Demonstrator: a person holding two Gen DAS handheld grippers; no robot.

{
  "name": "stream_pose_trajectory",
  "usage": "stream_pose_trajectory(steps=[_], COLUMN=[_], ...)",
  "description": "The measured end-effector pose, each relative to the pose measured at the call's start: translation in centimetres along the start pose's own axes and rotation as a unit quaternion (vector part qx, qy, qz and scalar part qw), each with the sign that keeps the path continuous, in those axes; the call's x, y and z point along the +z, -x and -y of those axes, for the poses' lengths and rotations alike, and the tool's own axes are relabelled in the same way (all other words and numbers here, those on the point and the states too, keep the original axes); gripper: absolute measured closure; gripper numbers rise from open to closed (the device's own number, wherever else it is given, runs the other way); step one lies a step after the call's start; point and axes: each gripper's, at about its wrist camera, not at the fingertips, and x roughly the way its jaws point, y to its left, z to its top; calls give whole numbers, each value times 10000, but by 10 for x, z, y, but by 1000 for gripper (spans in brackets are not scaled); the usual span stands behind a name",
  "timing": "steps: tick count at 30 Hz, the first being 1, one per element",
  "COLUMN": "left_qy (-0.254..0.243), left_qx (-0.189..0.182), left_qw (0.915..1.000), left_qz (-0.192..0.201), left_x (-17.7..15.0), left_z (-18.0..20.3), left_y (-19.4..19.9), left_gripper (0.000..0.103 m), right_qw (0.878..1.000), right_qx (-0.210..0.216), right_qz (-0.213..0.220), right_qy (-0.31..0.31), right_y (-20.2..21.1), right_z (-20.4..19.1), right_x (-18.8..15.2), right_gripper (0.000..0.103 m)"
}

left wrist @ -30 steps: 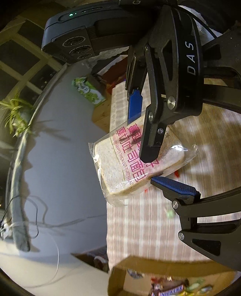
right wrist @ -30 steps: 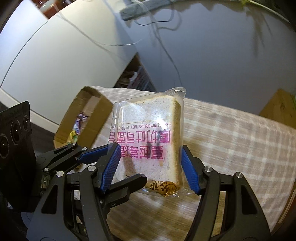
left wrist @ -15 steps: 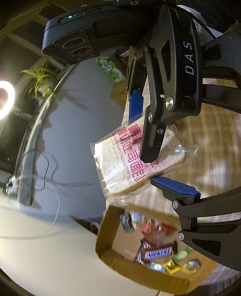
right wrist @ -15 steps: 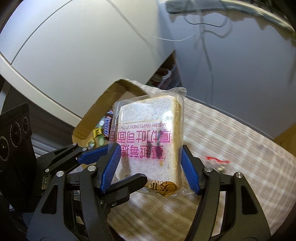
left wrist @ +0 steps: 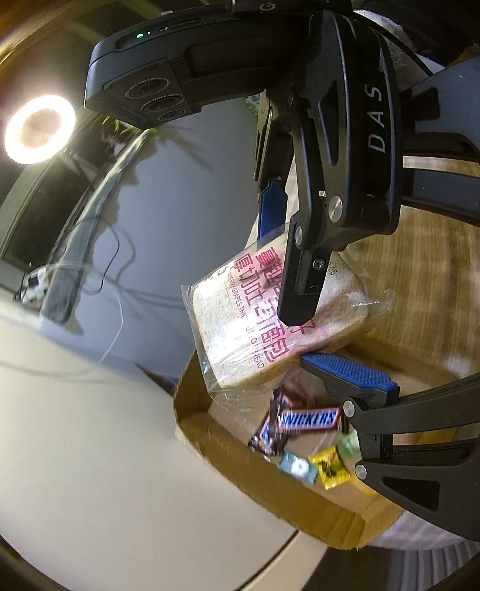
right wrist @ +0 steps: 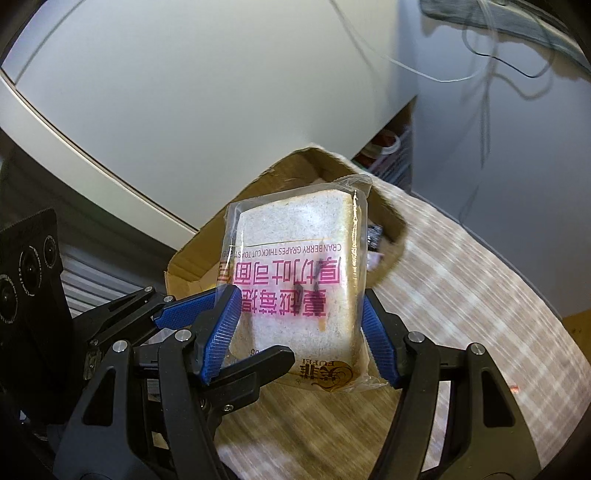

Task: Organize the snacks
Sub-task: 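Carry the bread bag over the box with both grippers and open them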

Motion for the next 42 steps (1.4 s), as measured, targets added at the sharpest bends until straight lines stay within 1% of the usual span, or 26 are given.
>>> stream_pose_trajectory(steps=[5,11,17,24,31,33,36,39,42], left_qy=[228,389,468,451,418,415,382,364,319], left_qx=[111,199,235,300,391,409,457,469,543], left_qw=[9997,9989,9984,9982,9980,9979,9978,9977,9975], left_qz=[-28,-138,-230,-266,-276,-284,-287,-314,-322], left_x=[4,8,17,23,20,20,18,16,13], left_z=[-21,-39,-47,-48,-51,-53,-54,-54,-53], left_y=[-9,-22,-36,-46,-44,-43,-41,-37,-32], left_gripper=[46,46,46,46,46,46,46,46,46], right_qw=[9997,9990,9987,9988,9989,9988,9985,9985,9989], right_qx=[40,109,109,27,-155,-235,-373,-454,-414], right_qz=[-202,-387,-460,-461,-425,-410,-369,-296,-210], right_qy=[164,194,194,147,124,148,157,69,-50], right_y=[-25,-49,-60,-63,-64,-62,-57,-48,-36], right_z=[-11,-14,-10,-4,-9,-11,-9,-1,7], right_x=[13,19,24,28,26,26,25,24,19], right_gripper=[35,35,35,35,35,34,29,29,29])
